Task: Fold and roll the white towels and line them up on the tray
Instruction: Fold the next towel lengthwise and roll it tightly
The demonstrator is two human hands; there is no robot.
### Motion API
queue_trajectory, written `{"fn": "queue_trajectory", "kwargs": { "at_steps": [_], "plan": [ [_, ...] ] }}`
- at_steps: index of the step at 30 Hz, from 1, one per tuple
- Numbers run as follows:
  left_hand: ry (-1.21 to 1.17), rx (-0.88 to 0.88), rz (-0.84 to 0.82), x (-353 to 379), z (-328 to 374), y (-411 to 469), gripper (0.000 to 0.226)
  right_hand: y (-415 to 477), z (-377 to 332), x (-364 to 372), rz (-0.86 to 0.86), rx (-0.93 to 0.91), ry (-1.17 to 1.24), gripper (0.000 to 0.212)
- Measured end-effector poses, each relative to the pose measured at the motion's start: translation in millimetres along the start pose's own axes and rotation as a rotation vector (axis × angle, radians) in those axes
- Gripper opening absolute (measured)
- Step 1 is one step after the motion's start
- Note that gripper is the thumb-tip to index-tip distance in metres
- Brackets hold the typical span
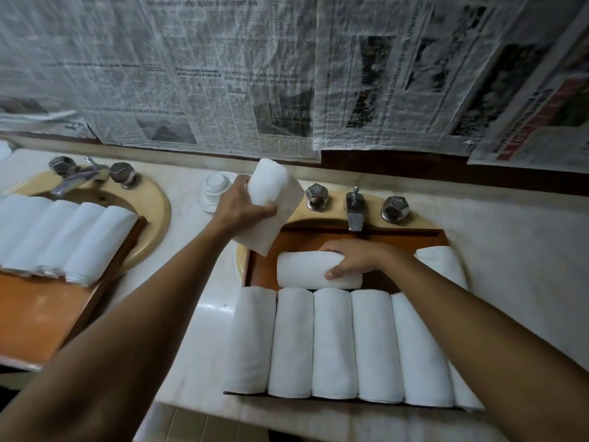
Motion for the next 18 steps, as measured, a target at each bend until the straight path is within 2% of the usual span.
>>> {"fn": "queue_trajectory", "kwargs": {
  "at_steps": [6, 11, 15, 17, 18],
  "plan": [
    [-0.004, 0.09, 0.041, -18.8, 4.7, 2.7, 0.076, 19.7, -19.6, 5.2, 0.048, -0.001, 0.044, 0.08],
    [0.012, 0.119, 0.032, -20.2, -0.4, -3.1, 0.075, 29.5, -45.5, 16.7, -0.048, -0.006, 0.028, 0.06],
    [0.014, 0.178, -0.009, -14.1, -2.2, -14.6, 0.079, 21.1, -49.7, 14.9, -0.04, -0.041, 0.031, 0.058],
    [0.053, 0.226, -0.042, -11.5, -2.5, -19.3, 0.08, 13.3, -46.1, 6.8, 0.044, -0.034, 0.136, 0.055],
    [0.086, 0.251, -0.056, -10.7, -1.3, -21.3, 0.081, 8.2, -44.0, -0.4, 0.144, -0.027, 0.251, 0.048]
  ]
}}
Point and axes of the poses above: each hand's wrist, its own y-axis towards the middle knuckle, its own x-axis out of the palm, z = x × y, the point moved 1 cm from there along y, towards the middle knuckle, and after that the axes turned 7 degrees about y, right-handed, at the moved point
